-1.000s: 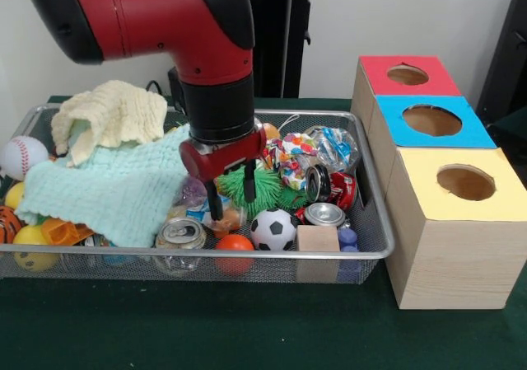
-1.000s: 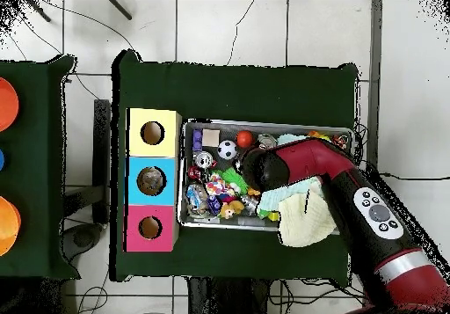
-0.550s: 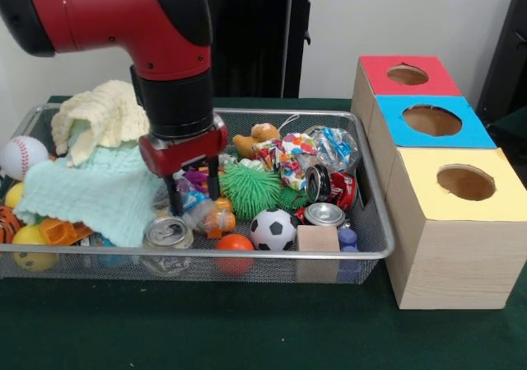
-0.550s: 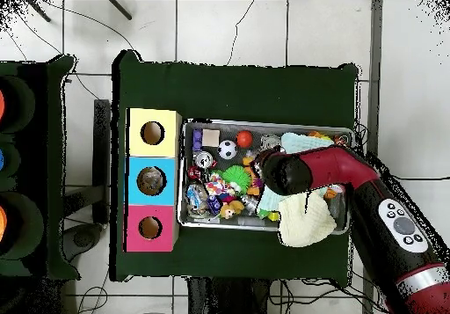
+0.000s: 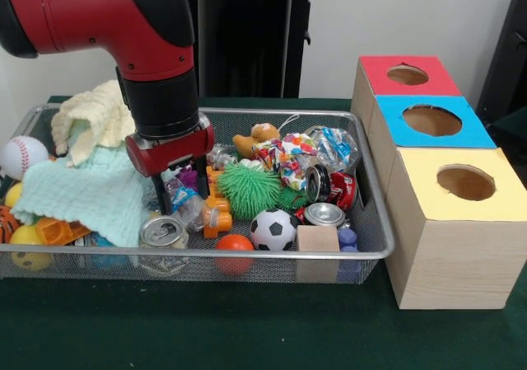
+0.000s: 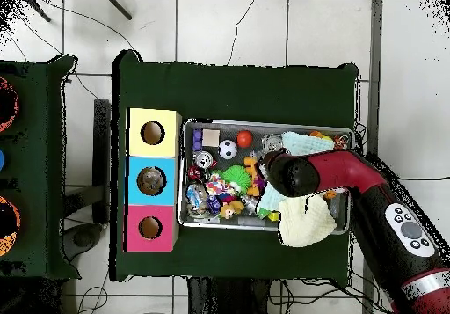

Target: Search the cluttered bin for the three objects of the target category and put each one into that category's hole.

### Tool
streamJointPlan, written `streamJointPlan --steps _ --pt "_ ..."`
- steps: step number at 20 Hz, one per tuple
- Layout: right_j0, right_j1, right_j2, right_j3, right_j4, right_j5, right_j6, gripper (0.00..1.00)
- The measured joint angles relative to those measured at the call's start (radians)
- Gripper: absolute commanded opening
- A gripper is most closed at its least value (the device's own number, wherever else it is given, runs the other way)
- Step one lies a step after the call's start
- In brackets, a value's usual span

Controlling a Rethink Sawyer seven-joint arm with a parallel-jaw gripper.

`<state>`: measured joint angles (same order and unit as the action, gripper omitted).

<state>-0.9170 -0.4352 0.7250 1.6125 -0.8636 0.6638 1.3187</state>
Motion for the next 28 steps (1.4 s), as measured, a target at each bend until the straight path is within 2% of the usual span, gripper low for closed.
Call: streamJointPlan --steps 2,3,18,21,23,28 --pt "0.0 0.0 0.0 0.0 0.0 0.0 -0.001 1.0" --pt "0.0 0.001 0.001 0.001 0.001 0.0 -0.002 0.0" --pt "0.0 0.0 0.004 0.002 0.005 0.0 -0.002 0.0" --pt "-0.001 -0.023 0.004 0.016 0.016 0.0 -0.002 0.0" --pt "-0.001 -0.063 0.004 0.041 0.035 0.0 -0.002 0.0" --pt "0.0 -0.262 0.003 0.151 0.17 0.0 -0.001 0.0"
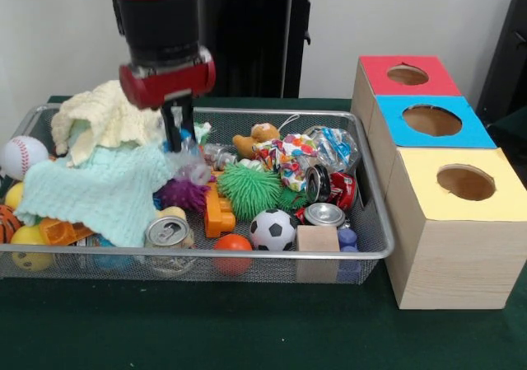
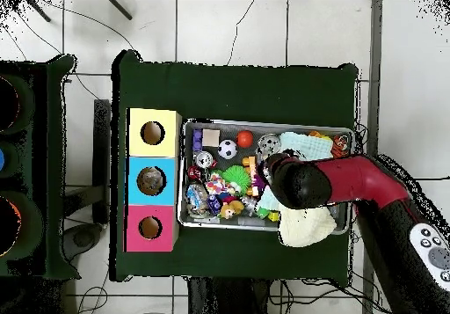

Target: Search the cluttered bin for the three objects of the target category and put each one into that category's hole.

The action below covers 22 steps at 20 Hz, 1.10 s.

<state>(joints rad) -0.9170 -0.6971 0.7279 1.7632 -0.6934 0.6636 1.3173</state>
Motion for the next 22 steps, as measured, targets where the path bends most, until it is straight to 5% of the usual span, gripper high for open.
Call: streamJointPlan --steps 10,14,22 --pt "0.088 -0.297 -0.102 0.148 0.27 -0.012 0.089 0.0" --pt "0.235 -0.395 -0.227 0.221 0.346 -0.064 0.244 0.0" --pt "0.478 -0.427 -0.404 0.317 0.408 -0.223 0.541 0.0"
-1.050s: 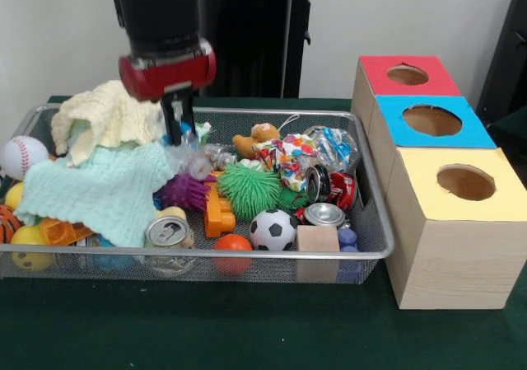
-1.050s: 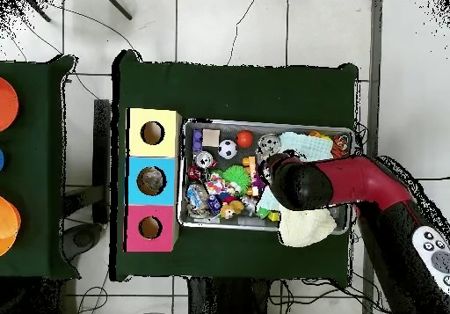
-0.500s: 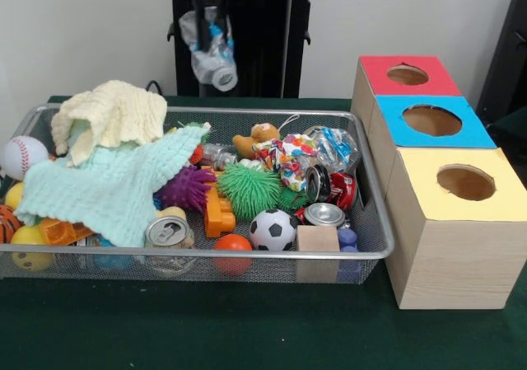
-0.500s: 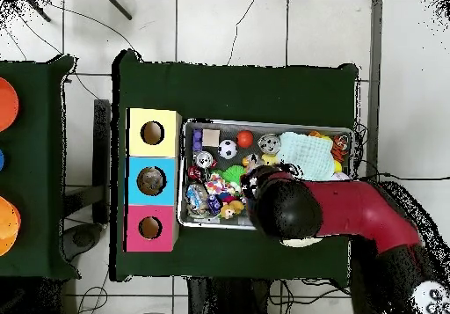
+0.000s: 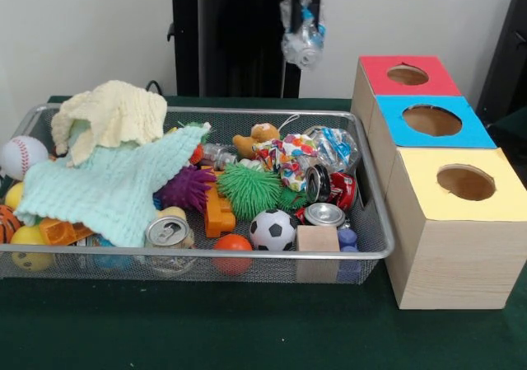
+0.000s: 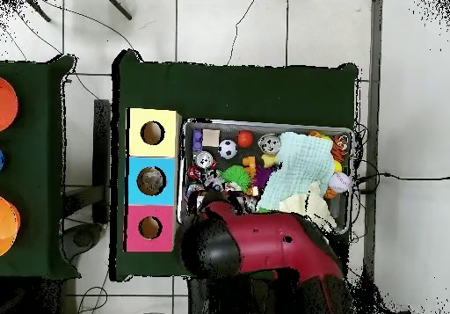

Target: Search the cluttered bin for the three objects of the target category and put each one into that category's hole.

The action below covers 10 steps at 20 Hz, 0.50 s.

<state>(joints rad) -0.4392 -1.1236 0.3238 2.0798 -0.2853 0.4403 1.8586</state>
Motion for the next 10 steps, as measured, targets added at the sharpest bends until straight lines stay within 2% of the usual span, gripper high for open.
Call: streamJointPlan --steps 5,10 --pt "0.151 0.028 -0.113 0.041 0.038 -0.104 0.17 0.0" --pt "0.286 0.076 -0.204 0.051 0.074 -0.138 0.258 0.0"
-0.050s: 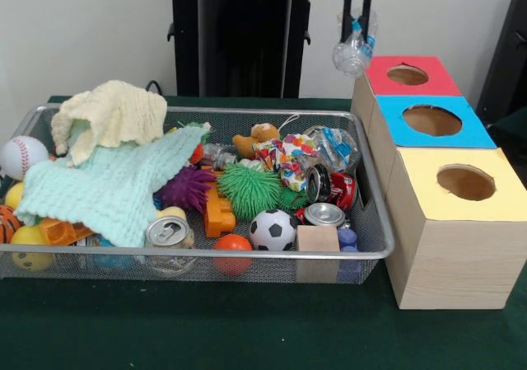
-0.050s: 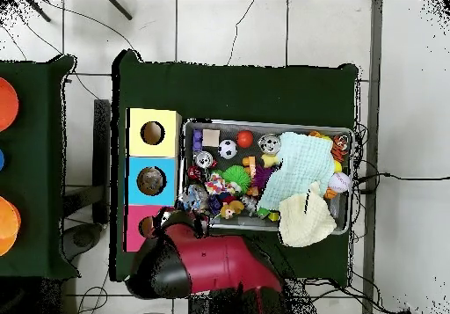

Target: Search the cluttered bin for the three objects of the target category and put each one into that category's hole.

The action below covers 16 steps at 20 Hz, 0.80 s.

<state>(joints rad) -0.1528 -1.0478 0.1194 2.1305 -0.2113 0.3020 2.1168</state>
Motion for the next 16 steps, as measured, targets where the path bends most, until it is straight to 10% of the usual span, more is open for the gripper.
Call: streamJointPlan --steps 16 --pt "0.38 0.169 -0.202 -0.039 0.185 -0.004 0.107 0.0"
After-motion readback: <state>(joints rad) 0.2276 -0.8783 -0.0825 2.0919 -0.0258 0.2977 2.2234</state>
